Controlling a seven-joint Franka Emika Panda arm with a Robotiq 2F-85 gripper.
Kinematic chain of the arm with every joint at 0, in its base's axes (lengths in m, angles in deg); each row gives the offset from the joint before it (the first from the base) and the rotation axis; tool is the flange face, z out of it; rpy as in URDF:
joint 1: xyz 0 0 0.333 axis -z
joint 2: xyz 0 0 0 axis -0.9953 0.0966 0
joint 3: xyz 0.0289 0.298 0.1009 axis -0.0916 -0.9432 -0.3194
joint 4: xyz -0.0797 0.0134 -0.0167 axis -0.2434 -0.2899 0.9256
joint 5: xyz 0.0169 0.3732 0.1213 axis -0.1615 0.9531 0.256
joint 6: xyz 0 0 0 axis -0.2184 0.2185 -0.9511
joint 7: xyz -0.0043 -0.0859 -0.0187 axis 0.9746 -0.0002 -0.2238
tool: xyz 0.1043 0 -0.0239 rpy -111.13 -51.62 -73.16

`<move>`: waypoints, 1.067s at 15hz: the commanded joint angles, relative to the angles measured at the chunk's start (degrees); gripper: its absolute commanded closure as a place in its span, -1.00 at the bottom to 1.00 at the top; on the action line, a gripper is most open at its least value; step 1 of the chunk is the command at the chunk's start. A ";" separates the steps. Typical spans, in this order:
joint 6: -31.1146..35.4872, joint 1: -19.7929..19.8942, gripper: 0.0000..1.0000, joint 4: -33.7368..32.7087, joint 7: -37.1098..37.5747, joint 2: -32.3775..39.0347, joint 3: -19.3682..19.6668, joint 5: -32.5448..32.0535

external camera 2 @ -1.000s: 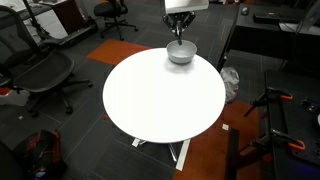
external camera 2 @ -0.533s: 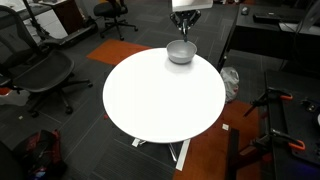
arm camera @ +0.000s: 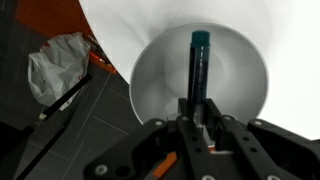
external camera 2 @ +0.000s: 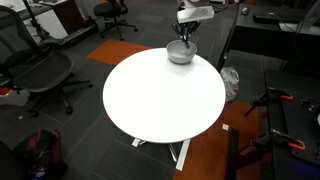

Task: Pick up the marker and put it in the bowl

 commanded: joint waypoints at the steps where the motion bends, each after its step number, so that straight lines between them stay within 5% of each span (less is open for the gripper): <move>1: 2.22 1.40 0.91 -1.86 -5.18 2.72 -0.84 2.93; 6: 2.84 1.42 0.91 -4.31 -7.48 5.77 -0.40 5.29; 7: 2.80 1.43 0.12 -4.74 -7.50 6.14 -0.41 5.53; 16: 2.84 1.26 -0.99 -6.93 -7.47 7.46 -0.66 6.70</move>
